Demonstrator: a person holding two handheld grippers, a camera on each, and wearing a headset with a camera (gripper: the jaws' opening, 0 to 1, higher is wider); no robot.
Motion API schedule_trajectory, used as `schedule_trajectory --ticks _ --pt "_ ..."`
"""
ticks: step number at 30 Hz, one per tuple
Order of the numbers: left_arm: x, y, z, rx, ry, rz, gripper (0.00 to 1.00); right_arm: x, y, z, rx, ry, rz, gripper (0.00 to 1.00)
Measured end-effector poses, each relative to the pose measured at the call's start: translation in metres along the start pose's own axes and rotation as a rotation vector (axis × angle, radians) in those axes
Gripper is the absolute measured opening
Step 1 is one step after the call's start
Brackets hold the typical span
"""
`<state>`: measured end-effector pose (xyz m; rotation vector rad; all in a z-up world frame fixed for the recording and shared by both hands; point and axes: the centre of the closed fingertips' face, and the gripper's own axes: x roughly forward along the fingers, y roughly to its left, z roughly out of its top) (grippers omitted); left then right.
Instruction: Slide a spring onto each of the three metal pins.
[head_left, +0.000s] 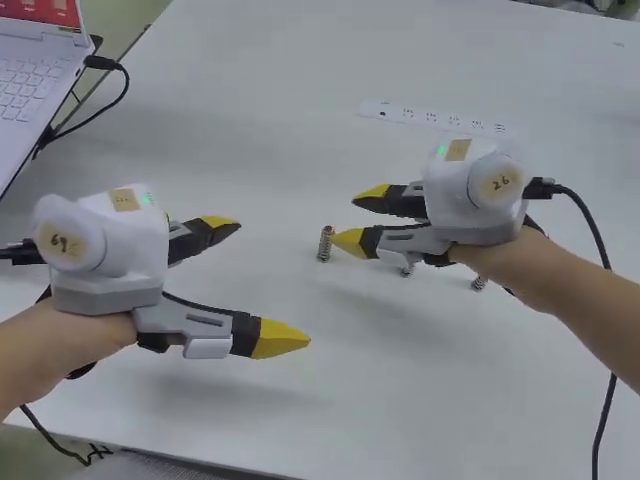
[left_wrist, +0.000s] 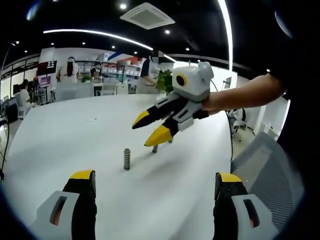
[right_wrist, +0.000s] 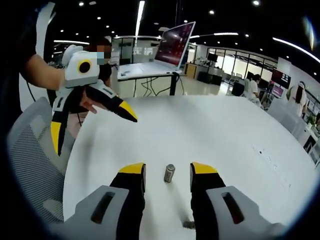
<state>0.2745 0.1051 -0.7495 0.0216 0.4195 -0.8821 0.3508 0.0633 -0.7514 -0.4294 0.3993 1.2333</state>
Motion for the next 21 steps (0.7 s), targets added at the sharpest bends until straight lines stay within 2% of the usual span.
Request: schedule_trajectory --ticks 6,16,21 --pt "0.003 -0.002 0.004 0.008 -0.002 -0.007 0.97 -0.018 0.007 -0.002 0.052 -0.045 -0.007 0.4" --pt "0.006 -0.003 0.011 0.002 -0.019 -0.008 0.98 -0.049 0.02 -0.017 0.12 -0.091 -0.021 0.49" --pt "0.007 -0.004 0.012 0.003 -0.02 -0.009 0.98 -0.065 0.02 -0.025 0.16 -0.118 -0.041 0.56"
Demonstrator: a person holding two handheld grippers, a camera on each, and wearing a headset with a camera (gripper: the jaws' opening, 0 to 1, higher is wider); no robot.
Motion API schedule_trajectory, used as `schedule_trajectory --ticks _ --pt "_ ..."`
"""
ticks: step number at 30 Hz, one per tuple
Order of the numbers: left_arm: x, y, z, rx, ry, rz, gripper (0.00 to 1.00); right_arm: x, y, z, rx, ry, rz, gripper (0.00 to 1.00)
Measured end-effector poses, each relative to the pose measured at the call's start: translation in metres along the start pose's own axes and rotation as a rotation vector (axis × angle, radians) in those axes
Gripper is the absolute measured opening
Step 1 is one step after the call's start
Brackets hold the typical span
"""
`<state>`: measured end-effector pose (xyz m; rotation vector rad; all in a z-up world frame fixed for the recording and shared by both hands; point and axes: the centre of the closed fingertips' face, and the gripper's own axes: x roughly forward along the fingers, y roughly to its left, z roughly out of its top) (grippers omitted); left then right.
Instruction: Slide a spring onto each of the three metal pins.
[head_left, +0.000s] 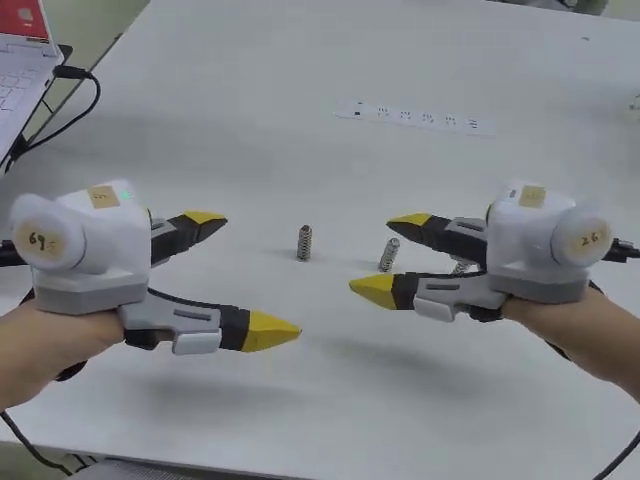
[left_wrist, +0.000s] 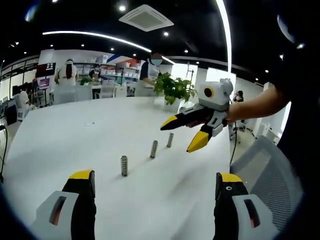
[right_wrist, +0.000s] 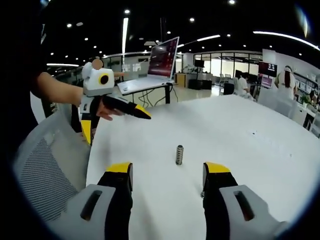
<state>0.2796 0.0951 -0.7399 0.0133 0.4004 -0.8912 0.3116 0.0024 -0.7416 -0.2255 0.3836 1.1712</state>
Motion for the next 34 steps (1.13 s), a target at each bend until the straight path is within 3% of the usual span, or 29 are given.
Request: schedule_trajectory --ticks 17,21,27,34 --pt "0.0 -0.006 -0.001 0.0 0.003 -0.004 0.98 -0.055 -0.006 -0.022 0.109 -0.055 -0.074 0.78" --pt "0.0 -0.008 -0.002 0.0 0.003 -0.004 0.98 -0.061 -0.002 -0.024 0.118 -0.063 -0.082 0.82" --pt "-0.003 -0.014 -0.001 0.002 -0.004 -0.009 0.98 -0.065 0.009 -0.03 0.152 -0.066 -0.075 0.98" --pt "-0.006 -0.016 -0.001 0.003 -0.005 -0.002 0.98 -0.077 0.004 -0.04 0.174 -0.054 -0.113 0.99"
